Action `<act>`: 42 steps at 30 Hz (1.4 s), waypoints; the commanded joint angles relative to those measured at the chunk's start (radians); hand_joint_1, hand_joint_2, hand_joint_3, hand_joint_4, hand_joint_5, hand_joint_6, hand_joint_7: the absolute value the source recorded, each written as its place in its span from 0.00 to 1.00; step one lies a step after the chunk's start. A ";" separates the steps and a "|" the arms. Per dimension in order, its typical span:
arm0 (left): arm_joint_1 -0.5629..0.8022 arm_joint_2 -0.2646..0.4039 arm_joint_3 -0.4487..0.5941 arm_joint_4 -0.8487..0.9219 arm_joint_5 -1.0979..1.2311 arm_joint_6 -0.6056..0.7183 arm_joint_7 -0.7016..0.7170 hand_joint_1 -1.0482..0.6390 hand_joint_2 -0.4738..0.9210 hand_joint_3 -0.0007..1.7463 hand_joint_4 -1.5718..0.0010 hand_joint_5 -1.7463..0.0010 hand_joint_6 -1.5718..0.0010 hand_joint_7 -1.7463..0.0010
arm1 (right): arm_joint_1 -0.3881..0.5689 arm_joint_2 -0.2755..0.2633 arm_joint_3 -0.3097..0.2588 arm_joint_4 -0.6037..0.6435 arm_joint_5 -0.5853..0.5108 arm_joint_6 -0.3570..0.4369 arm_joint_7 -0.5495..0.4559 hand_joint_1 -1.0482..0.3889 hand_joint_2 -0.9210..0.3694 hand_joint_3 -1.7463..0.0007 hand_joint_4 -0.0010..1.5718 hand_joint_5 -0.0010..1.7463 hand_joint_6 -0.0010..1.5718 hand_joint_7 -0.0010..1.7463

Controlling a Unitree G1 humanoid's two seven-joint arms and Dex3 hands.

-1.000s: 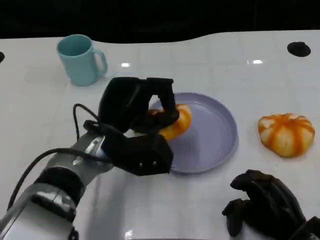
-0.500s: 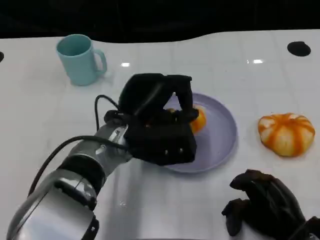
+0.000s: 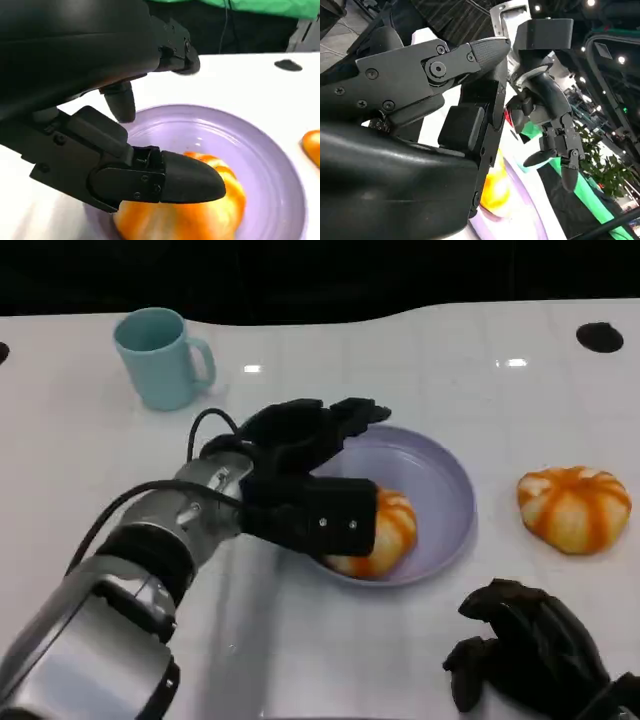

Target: Grasp the bread from the table and place it into the plate.

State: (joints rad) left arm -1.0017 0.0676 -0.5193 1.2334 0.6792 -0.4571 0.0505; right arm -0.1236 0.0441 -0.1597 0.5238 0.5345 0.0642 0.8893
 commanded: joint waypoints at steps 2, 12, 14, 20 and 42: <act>0.000 0.052 0.028 -0.066 -0.055 -0.005 -0.117 0.00 1.00 0.23 1.00 0.10 1.00 1.00 | 0.002 -0.009 -0.009 -0.002 0.004 -0.002 0.000 0.23 0.02 1.00 0.99 0.42 1.00 0.21; 0.216 0.109 0.258 -0.212 -0.426 -0.172 -0.363 0.00 1.00 0.08 0.96 0.18 0.88 0.63 | 0.009 -0.009 -0.010 -0.016 0.007 0.004 -0.001 0.23 0.01 1.00 0.99 0.42 1.00 0.20; 0.263 0.099 0.310 -0.229 -0.519 -0.194 -0.430 0.00 1.00 0.05 0.91 0.24 0.92 0.45 | 0.010 -0.011 -0.010 -0.020 0.006 0.008 -0.005 0.23 0.01 1.00 0.99 0.42 1.00 0.20; 0.399 0.048 0.455 -0.285 -0.780 -0.247 -0.619 0.00 1.00 0.02 0.41 0.71 0.59 0.65 | 0.014 -0.014 -0.012 -0.025 0.008 0.021 -0.005 0.23 0.02 1.00 0.99 0.41 1.00 0.20; 0.738 -0.114 0.696 -0.577 -1.214 0.251 -0.837 0.00 0.83 0.00 0.00 0.56 0.00 0.68 | 0.036 -0.014 0.001 -0.071 0.000 0.039 -0.039 0.23 0.02 1.00 0.99 0.44 1.00 0.22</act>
State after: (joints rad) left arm -0.3005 -0.0502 0.1612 0.6839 -0.5182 -0.2461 -0.7685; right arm -0.0983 0.0438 -0.1573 0.4635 0.5352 0.1025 0.8511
